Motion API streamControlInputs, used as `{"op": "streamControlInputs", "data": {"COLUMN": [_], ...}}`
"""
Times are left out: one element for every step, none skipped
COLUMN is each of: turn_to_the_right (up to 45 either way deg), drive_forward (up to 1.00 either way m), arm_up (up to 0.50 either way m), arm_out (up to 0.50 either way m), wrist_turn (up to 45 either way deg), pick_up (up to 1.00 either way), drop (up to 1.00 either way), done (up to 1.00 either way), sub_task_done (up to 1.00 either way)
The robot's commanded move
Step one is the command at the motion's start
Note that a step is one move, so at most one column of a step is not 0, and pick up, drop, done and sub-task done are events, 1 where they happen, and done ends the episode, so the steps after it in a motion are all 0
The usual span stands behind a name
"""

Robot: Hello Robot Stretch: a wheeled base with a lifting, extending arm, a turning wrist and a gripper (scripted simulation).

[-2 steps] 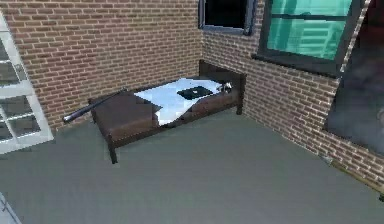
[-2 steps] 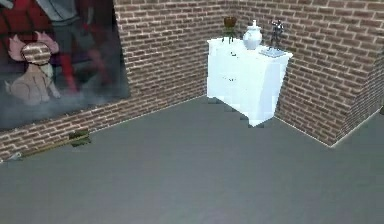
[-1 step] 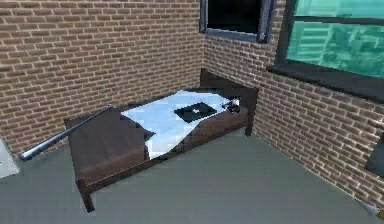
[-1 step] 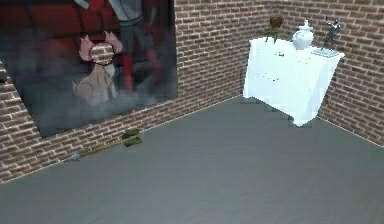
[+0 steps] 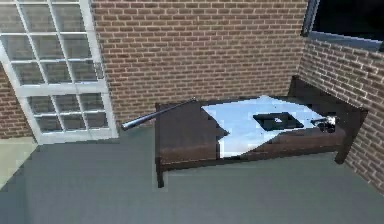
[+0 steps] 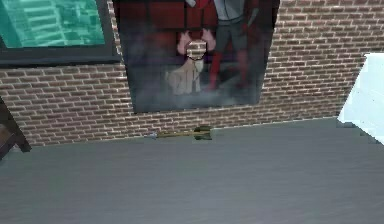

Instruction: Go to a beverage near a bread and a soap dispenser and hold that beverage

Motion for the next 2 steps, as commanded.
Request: {"op": "streamControlInputs", "data": {"turn_to_the_right": [0.0,-45.0], "drive_forward": [0.75,0.0], "arm_up": [0.0,0.0], "arm_out": [0.0,0.0], "wrist_turn": [0.0,0.0], "pick_up": [0.0,0.0], "drop": [0.0,0.0], "done": [0.0,0.0], "sub_task_done": [0.0,0.0]}}
